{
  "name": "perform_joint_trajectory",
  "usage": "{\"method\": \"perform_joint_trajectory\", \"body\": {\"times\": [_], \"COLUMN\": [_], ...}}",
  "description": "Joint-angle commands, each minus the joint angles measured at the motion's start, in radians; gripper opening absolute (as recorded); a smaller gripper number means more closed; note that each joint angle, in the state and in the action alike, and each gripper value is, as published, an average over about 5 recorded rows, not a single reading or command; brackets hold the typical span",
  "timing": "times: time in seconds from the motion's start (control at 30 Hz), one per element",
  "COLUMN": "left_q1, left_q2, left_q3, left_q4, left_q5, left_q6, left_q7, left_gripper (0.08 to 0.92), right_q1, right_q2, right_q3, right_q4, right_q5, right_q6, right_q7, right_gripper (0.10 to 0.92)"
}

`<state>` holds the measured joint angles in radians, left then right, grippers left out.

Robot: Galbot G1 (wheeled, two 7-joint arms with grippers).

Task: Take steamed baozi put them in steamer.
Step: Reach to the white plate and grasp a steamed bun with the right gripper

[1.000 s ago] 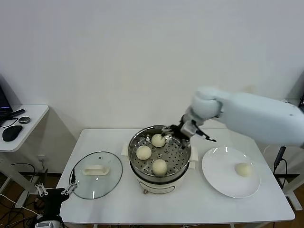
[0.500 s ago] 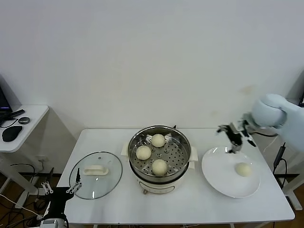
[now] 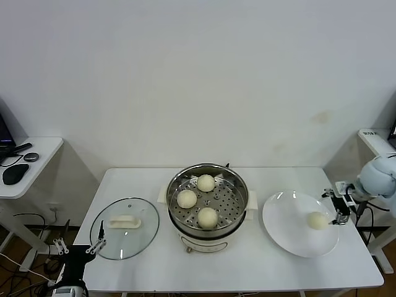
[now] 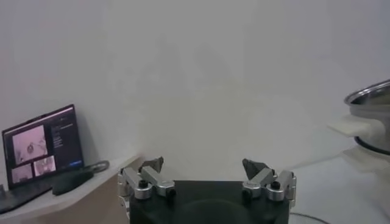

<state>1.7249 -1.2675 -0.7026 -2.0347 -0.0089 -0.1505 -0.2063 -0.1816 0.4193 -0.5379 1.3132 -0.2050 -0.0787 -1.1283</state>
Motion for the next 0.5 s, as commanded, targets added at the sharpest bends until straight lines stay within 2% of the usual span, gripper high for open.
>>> {"method": "perform_joint_trajectory", "body": {"times": [0.03,0.5], "left_q1": [0.007,0.009], "left_q2": [-0.003,-0.012], "left_q3": [-0.009,-0.015], "left_q4": [-0.001,-0.004], "left_q5": [0.002,0.005], "left_q6": [0.000,0.001], "left_q7": [0.000,-0.001], "left_gripper": [0.823,0.823], "right_q1": [-0.167,-0.121], "right_q2": [0.090,0.226], "right_q3": [0.146,0.125], "right_q4": [-0.141,-0.258], "right_q5": [-0.087,-0.146], "right_q6": [0.026,0.032], "right_q7": [0.011,0.048], "right_gripper": [0.823,0.823]}}
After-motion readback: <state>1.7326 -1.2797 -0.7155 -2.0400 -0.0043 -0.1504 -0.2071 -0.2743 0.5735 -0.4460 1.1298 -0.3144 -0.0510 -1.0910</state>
